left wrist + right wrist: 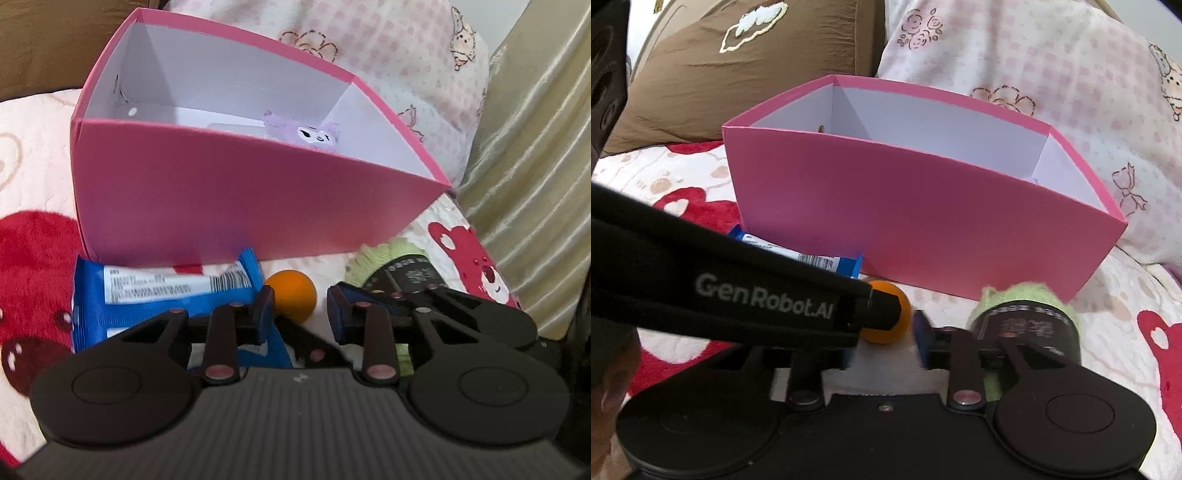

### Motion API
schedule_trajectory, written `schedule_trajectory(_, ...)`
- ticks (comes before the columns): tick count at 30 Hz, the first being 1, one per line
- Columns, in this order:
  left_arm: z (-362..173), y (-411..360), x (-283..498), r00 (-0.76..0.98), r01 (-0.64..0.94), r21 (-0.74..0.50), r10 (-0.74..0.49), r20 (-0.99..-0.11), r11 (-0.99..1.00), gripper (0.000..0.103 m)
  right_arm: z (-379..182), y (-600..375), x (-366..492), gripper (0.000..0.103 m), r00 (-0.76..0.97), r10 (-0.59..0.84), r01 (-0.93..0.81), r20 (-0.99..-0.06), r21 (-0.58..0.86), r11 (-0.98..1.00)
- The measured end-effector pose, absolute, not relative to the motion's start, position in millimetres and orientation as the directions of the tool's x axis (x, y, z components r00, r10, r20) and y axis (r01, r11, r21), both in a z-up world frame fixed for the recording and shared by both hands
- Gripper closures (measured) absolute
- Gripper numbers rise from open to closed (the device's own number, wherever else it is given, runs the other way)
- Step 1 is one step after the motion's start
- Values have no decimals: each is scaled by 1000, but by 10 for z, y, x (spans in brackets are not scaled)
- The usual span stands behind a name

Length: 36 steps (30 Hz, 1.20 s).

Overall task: Organize objects
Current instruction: 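Close the left and right grippers together on the small orange ball, then lift the orange ball with both grippers and carry it over the pink box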

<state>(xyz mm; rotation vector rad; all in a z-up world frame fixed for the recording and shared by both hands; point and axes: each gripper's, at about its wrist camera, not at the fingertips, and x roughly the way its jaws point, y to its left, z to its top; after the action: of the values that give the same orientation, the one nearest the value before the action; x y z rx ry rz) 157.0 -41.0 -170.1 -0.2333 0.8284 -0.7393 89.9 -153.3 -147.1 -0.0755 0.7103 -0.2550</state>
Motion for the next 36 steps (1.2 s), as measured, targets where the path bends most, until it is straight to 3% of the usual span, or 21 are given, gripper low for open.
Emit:
schedule_trajectory(1,-1709,-406,1601,444,495,-473,-680,-584,729,74,-1482,-1517,920,49,726,-269,205,-633,-173,963)
schedule_trajectory(4,-1728,-390,1639,439,492,-495,-696,-569,716,74,-1545,-1470,1008,48,709,-309,194,-634,-246,950)
schedule_trajectory(10,-1701,-392,1593,418,524,-492,-713,-563,695,72,-1581,-1390,1038,63,725,-284,119,-627,-291,949)
schedule_trajectory(29,-1339,-356,1244,366,572,-468,-720,-590,674,74,-1308,-1414,590,65,750,-195,168,-632,-103,980)
schedule_trajectory(36,-1180,-387,1111,348,542,-374,-606,-715,752,78,-1212,-1350,481,65,731,-128,176,-671,3,984)
